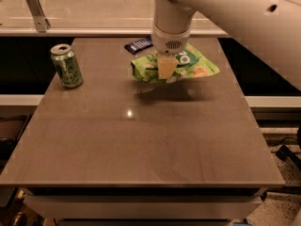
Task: Move green rice chip bag near green can
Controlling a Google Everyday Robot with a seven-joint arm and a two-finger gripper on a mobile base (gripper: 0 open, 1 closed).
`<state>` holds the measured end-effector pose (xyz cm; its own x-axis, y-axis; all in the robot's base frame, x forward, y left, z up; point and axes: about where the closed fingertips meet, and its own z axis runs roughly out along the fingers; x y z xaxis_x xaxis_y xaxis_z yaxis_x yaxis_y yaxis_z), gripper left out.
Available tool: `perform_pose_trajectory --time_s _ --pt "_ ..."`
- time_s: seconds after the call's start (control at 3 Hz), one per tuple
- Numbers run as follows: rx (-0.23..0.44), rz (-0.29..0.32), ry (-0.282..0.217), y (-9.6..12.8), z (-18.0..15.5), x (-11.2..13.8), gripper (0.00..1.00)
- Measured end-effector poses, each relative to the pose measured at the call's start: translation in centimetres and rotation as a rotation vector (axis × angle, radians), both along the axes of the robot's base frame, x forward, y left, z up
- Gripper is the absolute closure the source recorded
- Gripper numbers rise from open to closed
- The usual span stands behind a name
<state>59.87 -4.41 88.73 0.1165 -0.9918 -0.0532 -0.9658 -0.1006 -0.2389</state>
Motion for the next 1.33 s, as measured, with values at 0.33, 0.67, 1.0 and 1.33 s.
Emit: perform_pose_trajectory --time_s 0.33,0.67,1.0,1.33 --pt "-0.001 0.033 0.005 2.0 -0.1 -0.3 1.00" --pt "0.004 0.066 0.006 3.6 -0.3 -0.8 1.00" --pt "0.020 0.085 0.009 5.1 -0.6 -1.1 1.00" --pt "0.027 0.094 0.017 6.5 -0.9 -0.8 1.00"
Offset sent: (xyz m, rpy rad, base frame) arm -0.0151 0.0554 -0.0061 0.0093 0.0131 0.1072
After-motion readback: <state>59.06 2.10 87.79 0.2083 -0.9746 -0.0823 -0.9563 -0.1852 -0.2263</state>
